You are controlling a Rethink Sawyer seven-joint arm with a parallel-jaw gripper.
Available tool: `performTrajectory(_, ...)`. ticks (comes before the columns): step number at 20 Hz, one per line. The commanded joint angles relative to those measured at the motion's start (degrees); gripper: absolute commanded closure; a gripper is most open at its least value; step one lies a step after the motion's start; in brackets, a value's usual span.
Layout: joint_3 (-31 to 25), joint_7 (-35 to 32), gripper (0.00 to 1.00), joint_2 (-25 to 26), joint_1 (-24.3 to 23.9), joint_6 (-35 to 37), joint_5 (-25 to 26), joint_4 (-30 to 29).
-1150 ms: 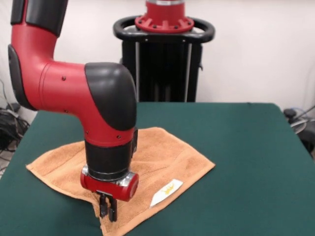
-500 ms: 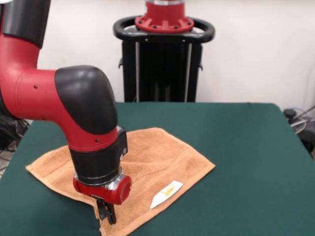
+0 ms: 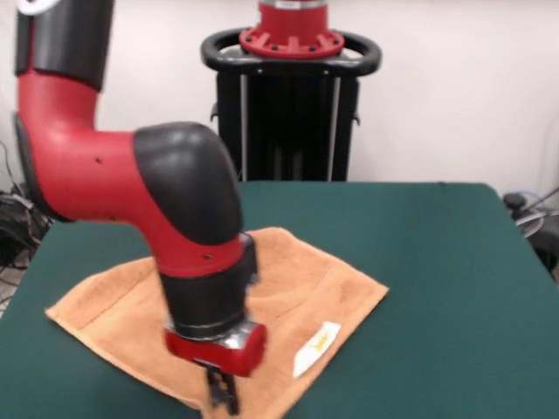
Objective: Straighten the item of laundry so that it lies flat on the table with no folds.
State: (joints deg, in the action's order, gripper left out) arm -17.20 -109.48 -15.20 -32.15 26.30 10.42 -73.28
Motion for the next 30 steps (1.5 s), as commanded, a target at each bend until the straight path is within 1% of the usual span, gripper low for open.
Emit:
performTrajectory(1,-8.26,-16.73,1.00,9.29,5.39,-2.81,-8.66,-11.73)
performTrajectory(4,-10.92,-13.61,1.00,9.36,3.08,1.38,-13.53,-14.65)
performTrajectory(5,-10.79,-12.81,1.00,9.07,3.11,1.68,-14.48,-15.28)
performTrajectory(7,-9.96,-12.06,1.00,8.72,3.62,1.83,-15.67,-15.76)
performTrajectory(12,-9.51,-8.25,1.00,10.76,3.56,1.06,-17.26,-15.15)
performTrajectory(15,-9.61,-7.65,1.00,10.81,3.59,1.65,-18.44,-15.60)
performTrajectory(20,-10.03,-8.21,1.00,10.17,3.71,0.42,-19.58,-17.33)
performTrajectory(22,-10.35,-8.23,1.00,10.04,3.74,-1.27,-19.70,-17.82)
performTrajectory(23,-10.34,-9.14,1.00,9.94,3.88,-3.28,-19.84,-18.30)
performTrajectory(26,-11.35,-9.07,1.00,9.78,3.61,-2.55,-20.98,-19.17)
performTrajectory(27,-10.45,-10.60,1.00,8.22,4.57,-1.60,-21.69,-19.97)
performTrajectory(30,-4.77,-18.04,1.00,1.81,9.57,3.06,-24.90,-22.30)
